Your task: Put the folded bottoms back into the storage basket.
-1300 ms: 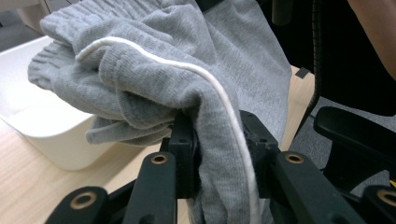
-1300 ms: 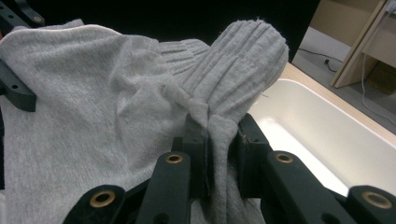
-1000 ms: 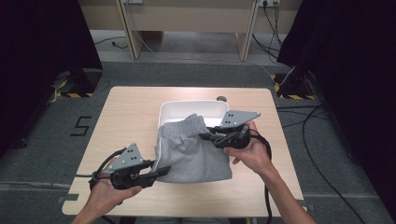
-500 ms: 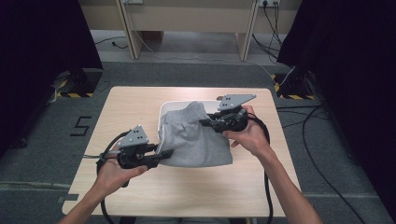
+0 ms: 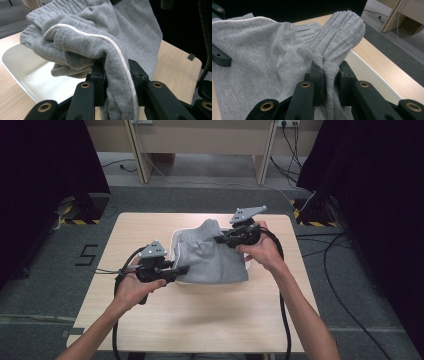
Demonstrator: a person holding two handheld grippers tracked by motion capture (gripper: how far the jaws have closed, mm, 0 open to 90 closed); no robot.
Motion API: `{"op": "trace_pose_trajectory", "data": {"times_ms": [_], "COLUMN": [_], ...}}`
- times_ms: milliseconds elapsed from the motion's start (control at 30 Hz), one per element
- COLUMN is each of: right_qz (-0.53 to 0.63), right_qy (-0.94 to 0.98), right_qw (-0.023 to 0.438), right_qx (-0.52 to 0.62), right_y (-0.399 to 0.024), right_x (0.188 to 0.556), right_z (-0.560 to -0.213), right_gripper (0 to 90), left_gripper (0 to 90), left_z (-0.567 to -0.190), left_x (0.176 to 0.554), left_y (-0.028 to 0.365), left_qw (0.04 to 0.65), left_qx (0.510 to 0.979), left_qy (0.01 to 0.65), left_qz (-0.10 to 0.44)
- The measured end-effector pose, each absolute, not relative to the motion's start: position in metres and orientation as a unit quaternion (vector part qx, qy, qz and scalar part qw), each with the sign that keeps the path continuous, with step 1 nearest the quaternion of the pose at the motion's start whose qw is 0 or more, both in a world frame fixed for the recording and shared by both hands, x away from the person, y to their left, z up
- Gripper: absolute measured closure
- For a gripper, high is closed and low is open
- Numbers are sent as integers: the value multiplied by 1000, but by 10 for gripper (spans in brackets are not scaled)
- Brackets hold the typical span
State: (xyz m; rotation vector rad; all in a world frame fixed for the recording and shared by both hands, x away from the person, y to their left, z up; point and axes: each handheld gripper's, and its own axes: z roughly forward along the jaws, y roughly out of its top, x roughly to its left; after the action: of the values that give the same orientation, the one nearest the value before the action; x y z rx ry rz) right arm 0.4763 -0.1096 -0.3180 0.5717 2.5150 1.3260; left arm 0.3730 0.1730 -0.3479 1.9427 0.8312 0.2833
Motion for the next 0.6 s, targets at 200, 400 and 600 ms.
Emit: {"op": "trace_pose_trajectory", "data": {"times_ms": [200, 400, 600], "right_qz": [446, 431, 413], "right_qy": [864, 872, 876], "right_qw": [119, 109, 108], "right_qx": [201, 204, 223], "right_y": [-108, -104, -103], "right_x": [496, 516, 534], "right_z": [-319, -325, -337], "right_gripper": [780, 779, 779], "left_gripper": [691, 691, 691], "left_z": [-352, -361, -375], "left_x": [392, 407, 423], "left_y": [171, 168, 163], "left_qw": [480, 475, 468], "left_qx": [793, 789, 788], "left_qy": [356, 369, 382], "left_qz": [116, 121, 120]}}
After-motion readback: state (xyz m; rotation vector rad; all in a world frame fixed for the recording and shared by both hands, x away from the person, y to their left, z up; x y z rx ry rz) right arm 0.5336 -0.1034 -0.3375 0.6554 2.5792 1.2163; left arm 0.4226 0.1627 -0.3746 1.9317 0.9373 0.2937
